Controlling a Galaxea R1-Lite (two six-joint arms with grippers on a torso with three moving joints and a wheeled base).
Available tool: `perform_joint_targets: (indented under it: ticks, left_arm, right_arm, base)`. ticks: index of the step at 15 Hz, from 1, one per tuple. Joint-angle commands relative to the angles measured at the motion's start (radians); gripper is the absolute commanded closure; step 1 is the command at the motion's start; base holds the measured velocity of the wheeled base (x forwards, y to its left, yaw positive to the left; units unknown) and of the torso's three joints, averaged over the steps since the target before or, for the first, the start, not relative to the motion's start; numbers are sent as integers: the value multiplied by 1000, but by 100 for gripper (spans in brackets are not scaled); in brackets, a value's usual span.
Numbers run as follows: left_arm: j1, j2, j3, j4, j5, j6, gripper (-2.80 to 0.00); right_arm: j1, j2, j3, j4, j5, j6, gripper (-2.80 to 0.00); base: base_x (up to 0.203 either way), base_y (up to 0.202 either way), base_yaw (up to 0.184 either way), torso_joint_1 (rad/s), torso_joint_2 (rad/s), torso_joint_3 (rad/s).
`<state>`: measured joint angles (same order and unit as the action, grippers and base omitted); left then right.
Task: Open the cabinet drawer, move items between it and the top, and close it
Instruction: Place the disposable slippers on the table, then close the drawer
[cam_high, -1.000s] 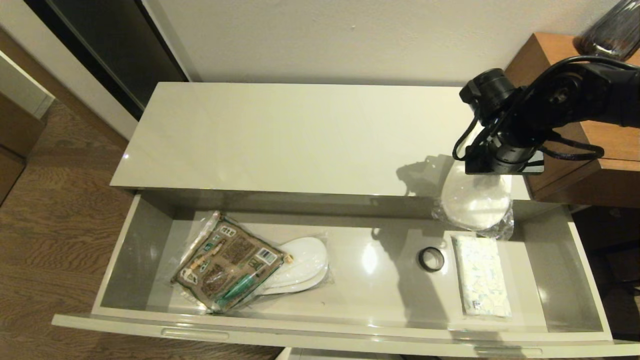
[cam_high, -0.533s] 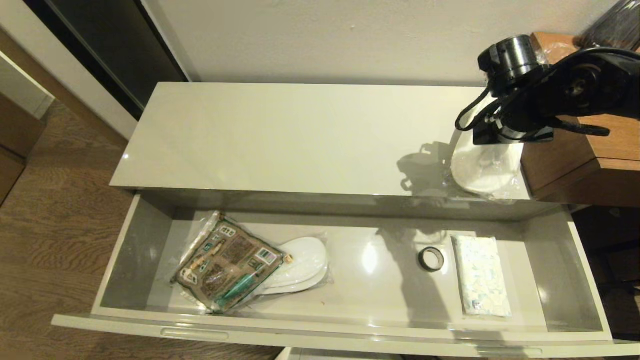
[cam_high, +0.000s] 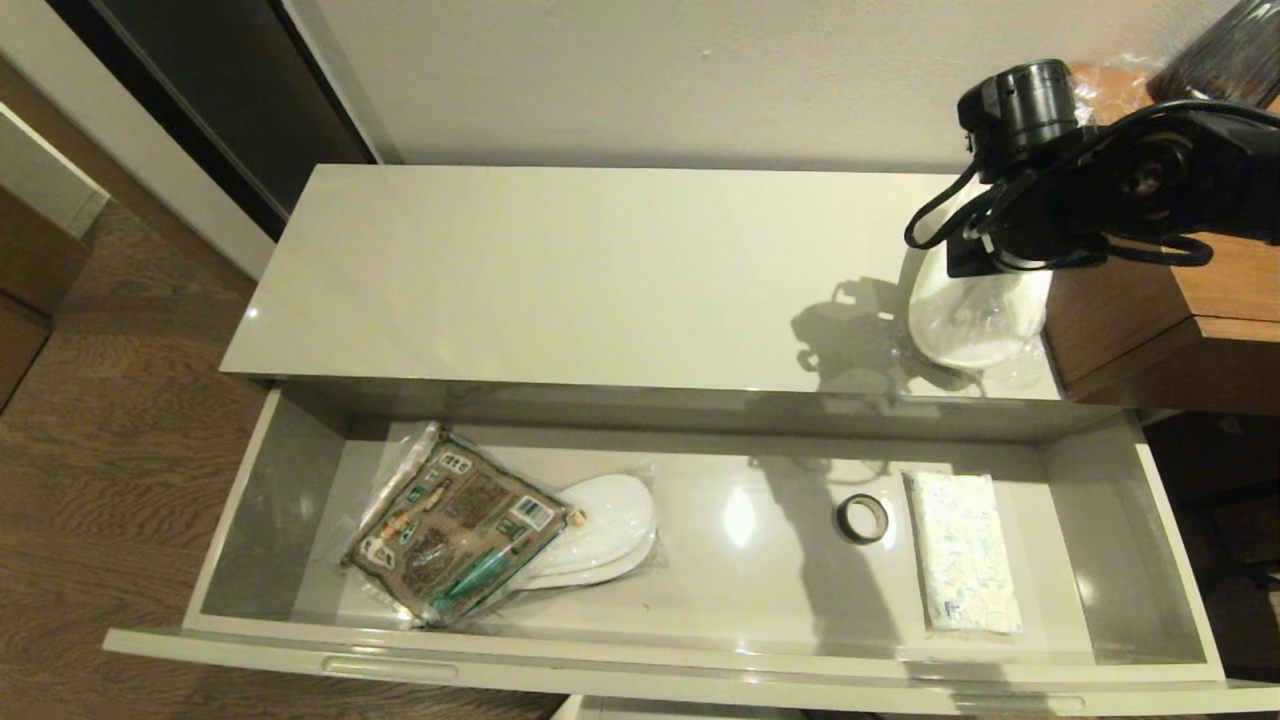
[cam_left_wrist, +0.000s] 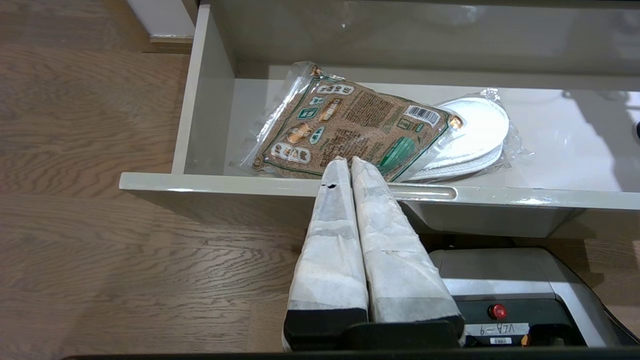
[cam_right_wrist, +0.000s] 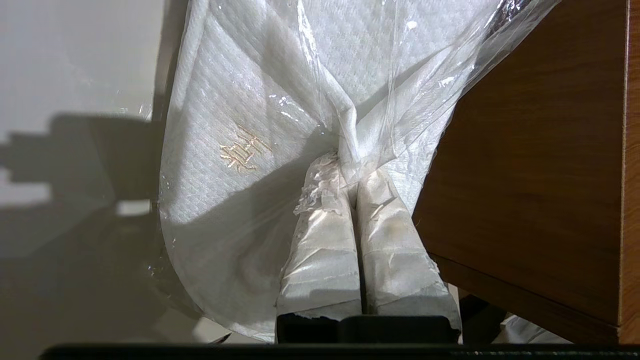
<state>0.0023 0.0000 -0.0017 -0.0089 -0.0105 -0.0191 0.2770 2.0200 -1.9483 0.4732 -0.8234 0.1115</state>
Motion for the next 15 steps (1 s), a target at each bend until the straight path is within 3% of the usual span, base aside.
perform_joint_targets:
  ticks: [1,9,11,13,15]
  left_arm:
    - [1,2,0,0,0,-1,0]
    - [0,2,0,0,0,0,0]
    - [1,2,0,0,0,-1,0]
    - [-1,2,0,0,0,-1,0]
    - [-1,2,0,0,0,-1,0]
  right_arm:
    - [1,-4,6,12,-10,-7,-280]
    - [27,-58,49,33,-5,15,-280]
    - [63,-147,160,130,32,50,-280]
    - [112,-254,309,305,108,189,-280]
    - [173,-334,418,527,248,412,-280]
  base:
    - [0,0,0,0,0,0]
    - [0,0,0,0,0,0]
    - [0,0,0,0,0,0]
    - [0,0,0,0,0,0]
    - [0,0,0,0,0,0]
